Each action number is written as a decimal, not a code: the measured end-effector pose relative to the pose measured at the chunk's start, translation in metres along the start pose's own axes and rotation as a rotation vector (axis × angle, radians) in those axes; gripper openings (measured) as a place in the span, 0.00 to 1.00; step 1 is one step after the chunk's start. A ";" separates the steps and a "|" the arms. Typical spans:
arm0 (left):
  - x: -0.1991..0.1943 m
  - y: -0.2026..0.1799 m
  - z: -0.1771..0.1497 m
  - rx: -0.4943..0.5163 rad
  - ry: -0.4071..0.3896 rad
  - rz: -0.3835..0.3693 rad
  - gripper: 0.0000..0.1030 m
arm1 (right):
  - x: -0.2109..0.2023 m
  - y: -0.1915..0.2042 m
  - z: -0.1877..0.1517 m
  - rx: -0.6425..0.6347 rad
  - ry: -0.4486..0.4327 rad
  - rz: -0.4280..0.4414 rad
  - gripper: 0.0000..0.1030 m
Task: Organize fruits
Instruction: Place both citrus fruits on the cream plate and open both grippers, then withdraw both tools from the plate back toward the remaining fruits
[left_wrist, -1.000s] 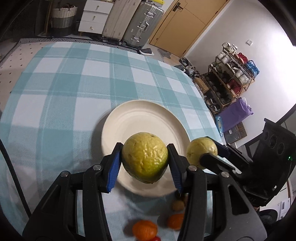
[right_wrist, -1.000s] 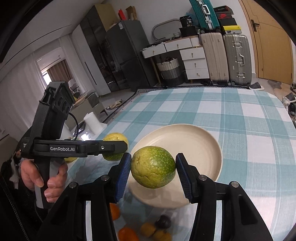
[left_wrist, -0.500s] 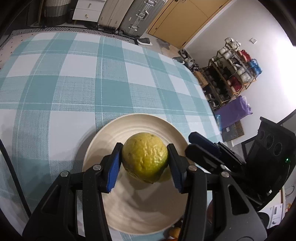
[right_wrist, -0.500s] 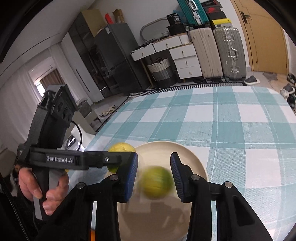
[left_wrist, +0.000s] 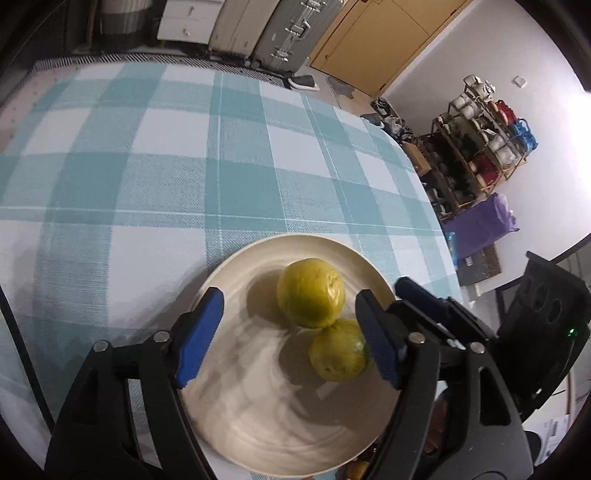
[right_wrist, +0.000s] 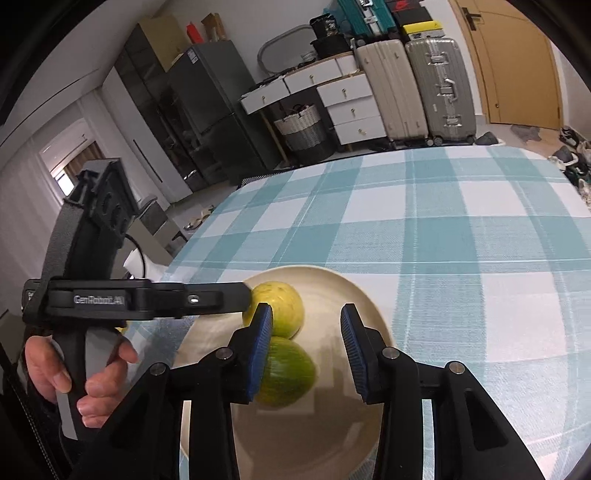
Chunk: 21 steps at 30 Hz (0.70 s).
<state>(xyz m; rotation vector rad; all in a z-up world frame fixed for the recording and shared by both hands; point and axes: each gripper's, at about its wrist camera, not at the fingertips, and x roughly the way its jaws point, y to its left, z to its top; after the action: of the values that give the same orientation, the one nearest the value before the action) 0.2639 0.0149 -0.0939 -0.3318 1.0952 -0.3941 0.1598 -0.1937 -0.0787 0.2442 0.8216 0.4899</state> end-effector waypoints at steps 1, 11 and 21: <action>-0.004 -0.002 -0.001 0.005 -0.006 -0.001 0.70 | -0.005 0.000 0.000 0.003 -0.008 -0.003 0.45; -0.056 -0.014 -0.024 0.033 -0.075 0.056 0.76 | -0.047 0.013 -0.004 -0.014 -0.075 -0.046 0.54; -0.108 -0.032 -0.065 0.101 -0.178 0.166 0.77 | -0.087 0.038 -0.022 -0.057 -0.145 -0.056 0.74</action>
<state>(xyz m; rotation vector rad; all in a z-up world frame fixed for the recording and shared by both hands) 0.1570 0.0327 -0.0220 -0.1811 0.9179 -0.2655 0.0804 -0.2045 -0.0223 0.2009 0.6701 0.4371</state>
